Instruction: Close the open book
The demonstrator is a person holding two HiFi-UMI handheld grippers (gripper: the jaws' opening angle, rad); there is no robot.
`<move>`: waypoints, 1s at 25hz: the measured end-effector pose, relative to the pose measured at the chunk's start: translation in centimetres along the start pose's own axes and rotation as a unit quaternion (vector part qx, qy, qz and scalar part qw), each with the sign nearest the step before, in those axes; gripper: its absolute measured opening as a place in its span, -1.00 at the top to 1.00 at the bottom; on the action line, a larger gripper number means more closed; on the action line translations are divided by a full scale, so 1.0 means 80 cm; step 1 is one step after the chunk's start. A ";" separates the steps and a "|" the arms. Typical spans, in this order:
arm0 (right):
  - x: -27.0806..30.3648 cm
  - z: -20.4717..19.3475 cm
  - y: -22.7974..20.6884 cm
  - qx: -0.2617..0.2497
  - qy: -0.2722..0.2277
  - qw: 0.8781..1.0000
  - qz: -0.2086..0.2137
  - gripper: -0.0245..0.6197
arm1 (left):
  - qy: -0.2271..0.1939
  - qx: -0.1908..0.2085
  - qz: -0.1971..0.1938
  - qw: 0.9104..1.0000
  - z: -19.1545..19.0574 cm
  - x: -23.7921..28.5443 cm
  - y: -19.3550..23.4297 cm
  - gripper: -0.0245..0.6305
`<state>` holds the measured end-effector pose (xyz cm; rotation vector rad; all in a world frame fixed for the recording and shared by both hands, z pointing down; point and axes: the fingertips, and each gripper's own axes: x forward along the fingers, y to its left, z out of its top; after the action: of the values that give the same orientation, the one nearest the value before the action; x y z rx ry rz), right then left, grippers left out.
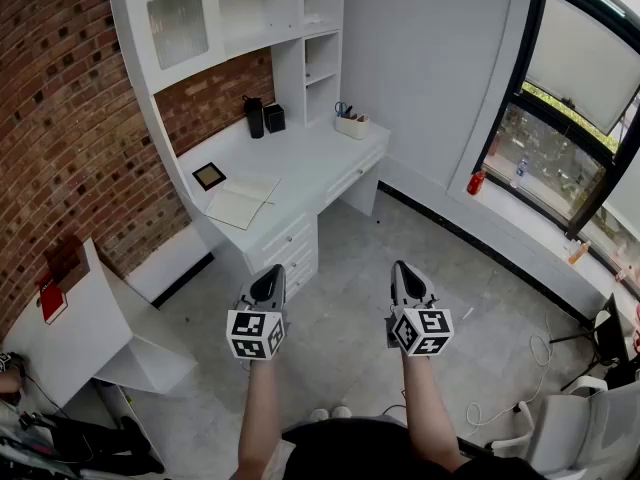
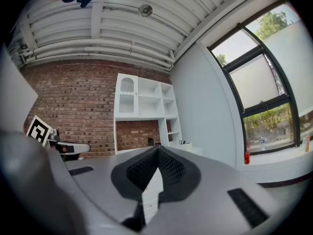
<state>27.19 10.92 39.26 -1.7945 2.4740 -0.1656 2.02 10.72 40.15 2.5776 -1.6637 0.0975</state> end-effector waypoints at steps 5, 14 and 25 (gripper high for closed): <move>0.004 -0.001 0.003 0.000 0.000 1.000 0.000 0.93 | 0.002 0.000 0.000 1.000 -0.002 0.000 0.005 0.90; 0.002 -0.003 0.006 0.008 -0.001 1.000 -0.003 0.93 | 0.007 -0.002 -0.006 1.000 -0.008 0.000 0.003 0.90; -0.003 -0.010 0.013 0.020 -0.008 1.000 -0.005 0.92 | 0.018 -0.008 -0.003 1.000 -0.022 -0.013 0.010 0.90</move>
<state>26.23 11.51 39.93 -1.7857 2.4338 -0.2007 0.87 11.48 41.82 2.5543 -1.6384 0.1284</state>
